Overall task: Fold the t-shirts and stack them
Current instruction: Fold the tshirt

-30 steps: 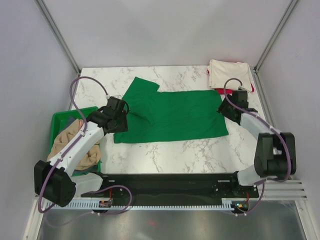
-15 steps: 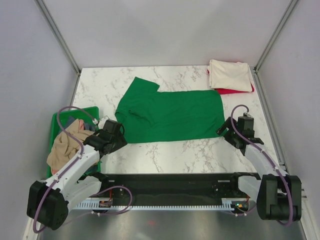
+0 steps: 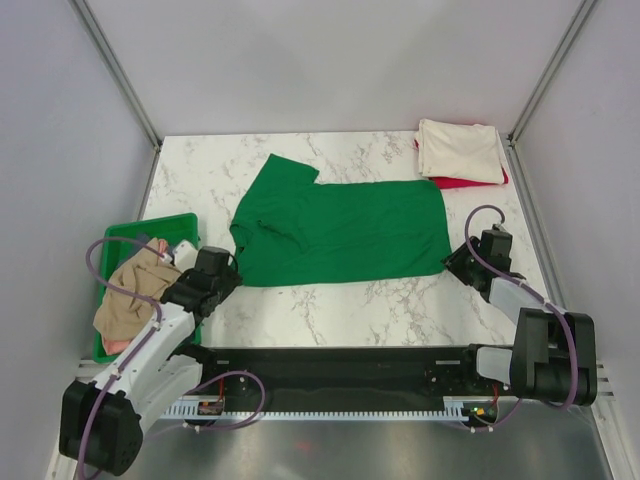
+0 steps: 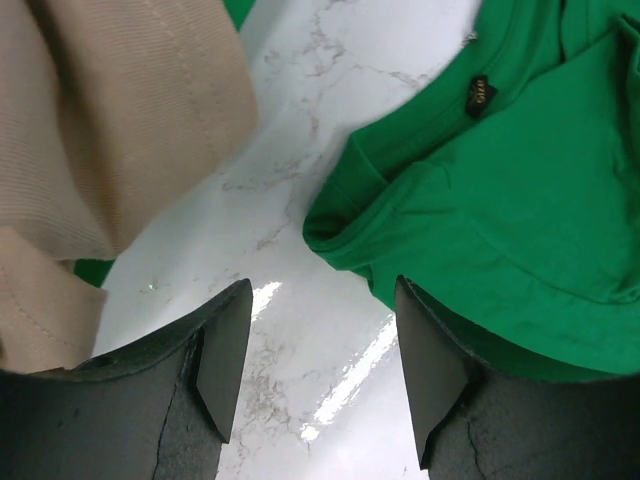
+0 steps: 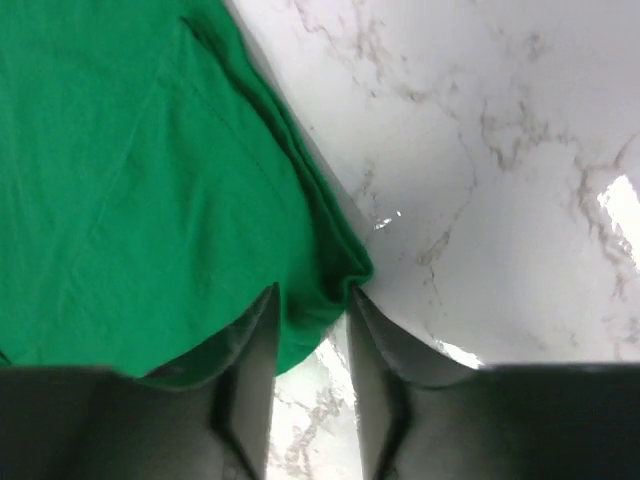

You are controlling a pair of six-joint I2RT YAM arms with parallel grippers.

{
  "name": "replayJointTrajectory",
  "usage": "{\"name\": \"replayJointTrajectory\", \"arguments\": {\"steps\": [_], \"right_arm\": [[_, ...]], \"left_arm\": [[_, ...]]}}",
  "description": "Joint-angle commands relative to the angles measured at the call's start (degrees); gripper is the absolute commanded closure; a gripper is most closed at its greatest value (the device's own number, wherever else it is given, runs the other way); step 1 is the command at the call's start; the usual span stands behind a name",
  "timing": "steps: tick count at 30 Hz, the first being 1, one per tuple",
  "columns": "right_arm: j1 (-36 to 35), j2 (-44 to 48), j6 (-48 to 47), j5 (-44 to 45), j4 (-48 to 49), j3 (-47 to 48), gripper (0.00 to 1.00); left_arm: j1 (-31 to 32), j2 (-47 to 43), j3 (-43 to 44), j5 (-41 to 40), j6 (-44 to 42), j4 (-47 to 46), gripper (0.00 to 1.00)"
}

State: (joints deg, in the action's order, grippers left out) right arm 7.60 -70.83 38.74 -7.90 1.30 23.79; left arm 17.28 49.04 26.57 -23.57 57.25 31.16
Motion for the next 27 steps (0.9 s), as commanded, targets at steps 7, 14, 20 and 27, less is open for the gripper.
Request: {"name": "replayJointTrajectory", "arguments": {"steps": [7, 14, 20, 27], "right_arm": [[0.4, -0.3, 0.1, 0.7, 1.0, -1.5, 1.00], [0.9, -0.5, -0.6, 0.5, 0.5, -0.9, 1.00], [1.1, -1.0, -0.8, 0.3, 0.5, -0.9, 1.00], [1.4, -1.8, -0.6, 0.2, 1.1, -0.9, 1.00]], "left_arm": [[-2.7, 4.0, -0.7, -4.6, 6.5, -4.4, 0.31], [-3.0, 9.0, -2.1, -1.9, 7.4, -9.4, 0.35], [-3.0, 11.6, -4.2, 0.5, 7.3, -14.9, 0.46], [-3.0, 12.1, -2.8, -3.2, 5.8, -15.7, 0.71]]}}
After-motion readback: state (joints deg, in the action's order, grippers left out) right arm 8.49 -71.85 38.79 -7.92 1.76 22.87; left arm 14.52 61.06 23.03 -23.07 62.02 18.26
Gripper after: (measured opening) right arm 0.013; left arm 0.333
